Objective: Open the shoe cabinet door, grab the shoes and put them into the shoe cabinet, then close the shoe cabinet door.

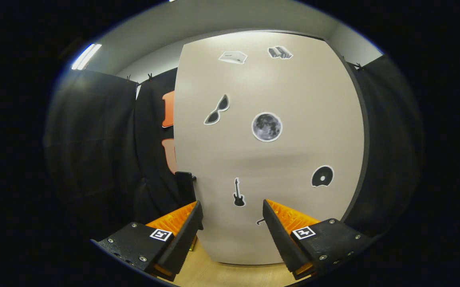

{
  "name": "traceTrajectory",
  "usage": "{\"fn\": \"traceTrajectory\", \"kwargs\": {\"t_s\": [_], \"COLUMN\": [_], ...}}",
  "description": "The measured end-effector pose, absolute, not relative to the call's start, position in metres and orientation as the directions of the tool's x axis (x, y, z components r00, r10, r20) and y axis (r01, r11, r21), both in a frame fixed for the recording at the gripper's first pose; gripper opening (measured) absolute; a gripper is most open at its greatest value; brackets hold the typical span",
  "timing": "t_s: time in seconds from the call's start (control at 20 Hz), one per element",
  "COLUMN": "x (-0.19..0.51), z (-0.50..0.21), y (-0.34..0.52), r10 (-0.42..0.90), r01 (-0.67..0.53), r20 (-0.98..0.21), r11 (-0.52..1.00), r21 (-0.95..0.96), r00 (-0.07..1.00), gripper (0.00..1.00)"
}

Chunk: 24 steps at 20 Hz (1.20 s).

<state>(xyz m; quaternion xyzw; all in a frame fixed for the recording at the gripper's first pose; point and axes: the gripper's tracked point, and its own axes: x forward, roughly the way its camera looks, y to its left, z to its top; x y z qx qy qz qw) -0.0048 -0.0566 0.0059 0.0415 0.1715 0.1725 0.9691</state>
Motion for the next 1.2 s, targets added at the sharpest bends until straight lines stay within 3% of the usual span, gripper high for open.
{"fn": "traceTrajectory", "kwargs": {"t_s": [1.2], "x": [-0.096], "z": [0.073], "y": [-0.235], "r10": [0.101], "r01": [-0.091], "r20": [-0.236], "r11": [0.994], "r21": [0.054], "r00": [0.967], "gripper": [0.94]}}
